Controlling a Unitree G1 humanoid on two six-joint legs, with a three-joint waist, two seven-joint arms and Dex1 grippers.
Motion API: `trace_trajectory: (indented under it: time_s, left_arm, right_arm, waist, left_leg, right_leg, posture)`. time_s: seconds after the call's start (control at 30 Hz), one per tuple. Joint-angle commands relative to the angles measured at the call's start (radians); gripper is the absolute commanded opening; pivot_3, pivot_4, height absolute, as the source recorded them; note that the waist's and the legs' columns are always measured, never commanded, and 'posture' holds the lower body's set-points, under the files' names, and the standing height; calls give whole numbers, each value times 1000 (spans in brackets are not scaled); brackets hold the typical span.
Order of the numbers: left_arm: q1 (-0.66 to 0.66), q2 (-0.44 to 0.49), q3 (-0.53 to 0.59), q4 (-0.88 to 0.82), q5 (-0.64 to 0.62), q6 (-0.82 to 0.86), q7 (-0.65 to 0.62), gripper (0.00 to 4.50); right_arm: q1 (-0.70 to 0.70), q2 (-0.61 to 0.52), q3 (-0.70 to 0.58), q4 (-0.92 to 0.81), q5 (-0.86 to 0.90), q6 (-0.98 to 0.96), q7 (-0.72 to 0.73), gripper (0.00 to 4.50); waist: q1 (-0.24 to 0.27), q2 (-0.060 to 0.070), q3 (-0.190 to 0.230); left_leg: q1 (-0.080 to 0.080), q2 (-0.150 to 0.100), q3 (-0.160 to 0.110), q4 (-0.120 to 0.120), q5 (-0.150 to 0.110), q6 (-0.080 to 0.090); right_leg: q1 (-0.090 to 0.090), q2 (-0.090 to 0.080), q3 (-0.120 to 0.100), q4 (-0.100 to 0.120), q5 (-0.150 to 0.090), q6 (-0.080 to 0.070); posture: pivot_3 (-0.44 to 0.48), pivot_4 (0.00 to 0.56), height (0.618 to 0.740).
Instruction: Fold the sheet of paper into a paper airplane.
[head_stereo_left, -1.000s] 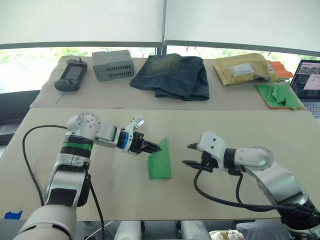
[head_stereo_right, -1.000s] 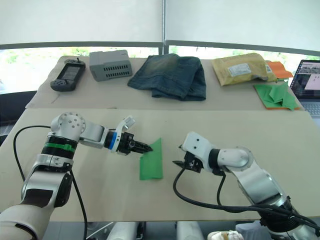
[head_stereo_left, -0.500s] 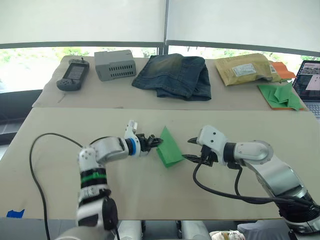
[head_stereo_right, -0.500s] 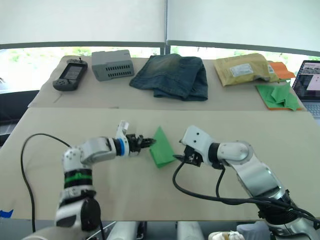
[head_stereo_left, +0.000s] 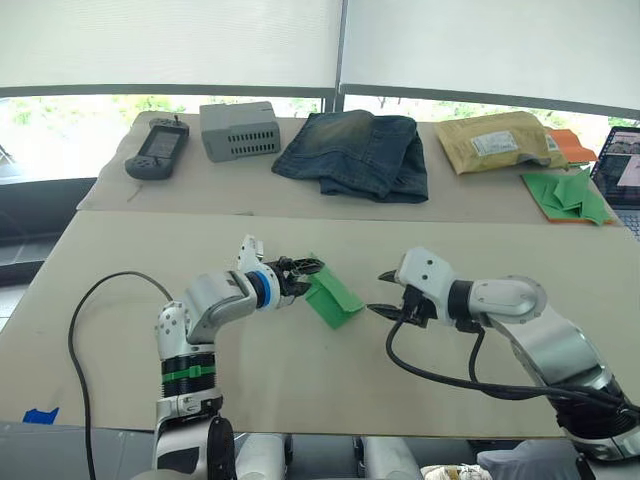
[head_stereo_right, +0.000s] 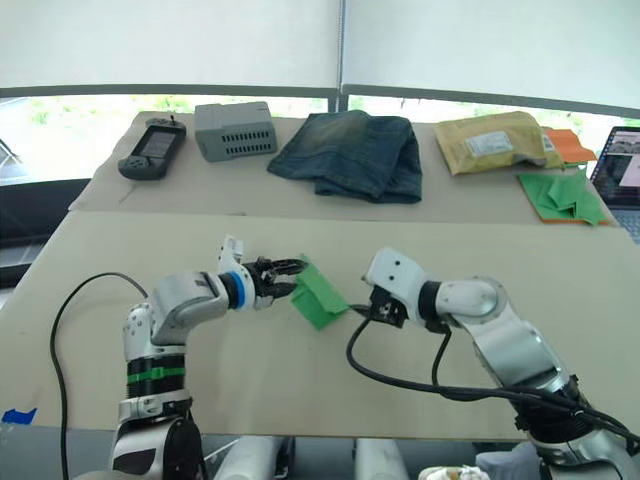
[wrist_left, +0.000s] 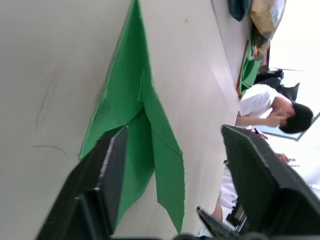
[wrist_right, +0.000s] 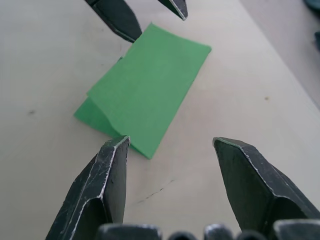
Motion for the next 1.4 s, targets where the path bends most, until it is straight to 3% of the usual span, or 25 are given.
trace_trajectory:
  time_s: [0.03, 0.23, 0.37, 0.47, 0.53, 0.63, 0.73, 0.77, 0.93, 1.0, 1.03, 1.2, 1.37, 1.4]
  left_arm:
    - [-25, 153, 41, 27, -19, 92, -170, 4453]
    - [21, 467, -5, -48, -11, 212, -505, 4453]
    - [133, 694, -121, -371, 458, 154, -1006, 4453]
    - [268, 853, -227, -531, 723, -44, -1388, 4453]
    - [349, 894, -251, -563, 896, -230, -1546, 4453]
    - [421, 909, -282, -546, 1083, -409, -1672, 4453]
    - [466, 868, -286, -513, 1243, -589, -1721, 4453]
    - [473, 837, -281, -496, 1278, -644, -1722, 4500]
    - [432, 738, -288, -368, 1374, -771, -1784, 4500]
    - [413, 720, -284, -350, 1354, -743, -1812, 4500]
    - [404, 710, -279, -348, 1340, -727, -1819, 4500]
    - [360, 674, -245, -342, 1230, -601, -1858, 4500]
    - [317, 677, -181, -327, 1057, -424, -1907, 4500]
    - [313, 682, -183, -330, 1054, -414, -1923, 4500]
  right_arm:
    - [-3, 56, -79, -84, 122, 72, -3, 2989]
    - [20, 165, -49, -114, 152, 149, -100, 2989]
    - [3, 268, 29, -87, 74, 217, -250, 2989]
    - [13, 304, 69, -82, 31, 219, -312, 2989]
    - [25, 319, 93, -80, 8, 205, -340, 2989]
    - [32, 330, 123, -82, -17, 200, -366, 2989]
    - [35, 330, 142, -78, -53, 200, -395, 2989]
    - [42, 336, 139, -76, -55, 204, -403, 2473]
    - [55, 326, 140, -92, -69, 203, -405, 764]
    - [51, 317, 143, -94, -74, 199, -397, 78]
    - [48, 310, 146, -95, -76, 191, -389, 16]
    - [14, 220, 186, -75, -132, 70, -320, 16]
    - [9, 57, 179, -5, -184, -287, -157, 16]
    - [17, 8, 172, 50, -198, -432, -110, 16]
  waist:
    - [-8, 0, 0]
    - [-14, -2, 1]
    - [-12, -1, 1]
    - [-13, 0, 2]
    - [-10, 0, 2]
    - [-7, 0, 2]
    - [-9, 0, 2]
    - [-10, 0, 2]
    - [-10, 0, 3]
    - [-11, 0, 3]
    - [-11, 0, 3]
    - [-14, 0, 3]
    - [-16, -1, 3]
    - [-17, -1, 3]
  left_leg:
    - [0, 0, -1, 0, 0, 0]
    - [0, 0, -6, -1, 0, 0]
    - [0, -1, -5, -2, 1, -2]
    - [-1, -1, 5, -6, 2, -3]
    - [-2, 1, 6, -8, 3, -5]
    - [-3, 5, 6, -10, 4, -7]
    - [-3, 12, 7, -10, 4, -7]
    - [-2, 13, 7, -10, 4, -7]
    - [-3, 14, 6, -9, 4, -6]
    - [-3, 14, 6, -9, 4, -6]
    - [-3, 14, 6, -9, 4, -6]
    - [-3, 15, 5, -9, 4, -6]
    - [-3, 16, 5, -6, 2, -4]
    - [-3, 16, 5, -5, 2, -3]
  right_leg:
    - [0, 0, -1, 0, 0, 0]
    - [0, -1, -3, 1, -1, -1]
    - [-1, -2, -3, 0, -2, -2]
    - [-4, -2, -3, -1, -6, -9]
    - [-6, -2, -3, -1, -8, -12]
    - [-6, 0, -6, -1, -10, -15]
    - [-6, 3, -8, -2, -10, -16]
    - [-6, 3, -8, -1, -10, -15]
    - [-6, 6, -8, -1, -9, -5]
    - [-6, 7, -8, -1, -9, -5]
    - [-6, 7, -8, -1, -9, -5]
    - [-6, 7, -8, -1, -9, -4]
    - [-5, 10, -8, -1, -9, -3]
    - [-5, 10, -8, 0, -9, -3]
  posture:
    - [0, 150, 728]
    - [0, 150, 728]
    - [0, 150, 728]
    - [0, 150, 728]
    - [0, 150, 728]
    - [0, 150, 728]
    - [0, 150, 728]
    - [0, 150, 728]
    - [0, 150, 728]
    - [0, 150, 728]
    - [0, 150, 728]
    - [0, 150, 728]
    - [0, 150, 728]
    - [0, 150, 728]
